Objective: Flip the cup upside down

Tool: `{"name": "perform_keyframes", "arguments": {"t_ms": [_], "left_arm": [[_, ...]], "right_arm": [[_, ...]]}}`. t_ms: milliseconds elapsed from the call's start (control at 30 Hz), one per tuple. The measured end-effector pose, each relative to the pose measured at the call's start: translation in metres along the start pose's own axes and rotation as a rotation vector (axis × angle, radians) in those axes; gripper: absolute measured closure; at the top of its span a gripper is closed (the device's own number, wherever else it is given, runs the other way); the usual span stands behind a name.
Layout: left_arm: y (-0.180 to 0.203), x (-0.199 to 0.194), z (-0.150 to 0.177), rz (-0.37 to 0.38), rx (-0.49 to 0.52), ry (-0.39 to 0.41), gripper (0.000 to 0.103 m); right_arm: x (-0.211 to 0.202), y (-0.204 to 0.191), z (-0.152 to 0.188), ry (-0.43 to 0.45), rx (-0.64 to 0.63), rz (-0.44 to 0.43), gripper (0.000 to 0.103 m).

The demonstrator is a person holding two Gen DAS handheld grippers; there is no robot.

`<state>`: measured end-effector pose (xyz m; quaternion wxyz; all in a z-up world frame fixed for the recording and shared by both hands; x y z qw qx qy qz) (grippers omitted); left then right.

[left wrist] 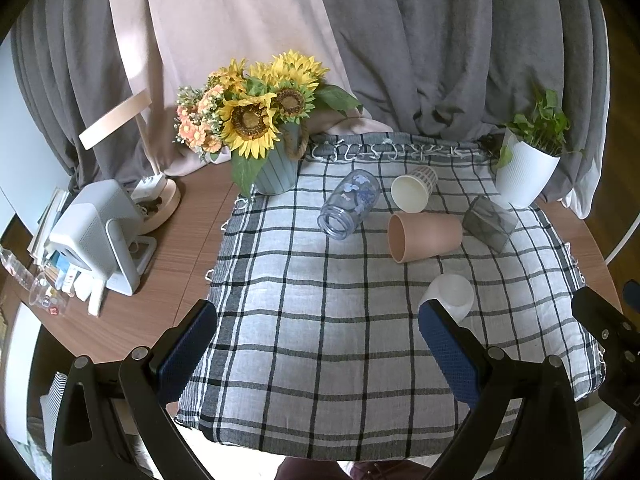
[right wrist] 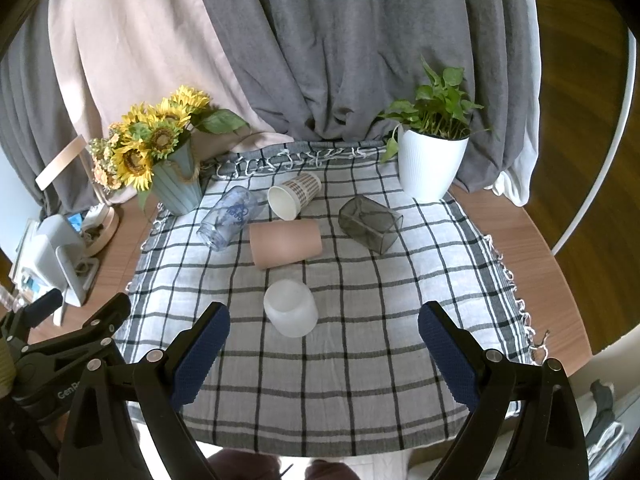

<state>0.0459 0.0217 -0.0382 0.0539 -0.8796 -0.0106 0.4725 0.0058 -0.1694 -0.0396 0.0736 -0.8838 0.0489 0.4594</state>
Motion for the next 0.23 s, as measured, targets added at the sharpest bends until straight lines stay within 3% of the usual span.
{"name": "perform_keyframes", "arguments": {"t_ms": [233], "left_arm": [[0.0002, 0.0000, 0.0003, 0.000, -0.001, -0.001, 0.000]], "right_arm": [[0.0007, 0.0013, -0.0031, -0.003, -0.002, -0.001, 0.008]]}}
Point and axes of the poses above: each gripper's, at about its wrist camera, not at the fingertips, and x roughly the way its jaws point, y to its right, z to its underside, the point moved 6 cm from there along x, roughly the way its jaws point, and after that the axes turned 8 degrees about -y, right-handed, at the moved point
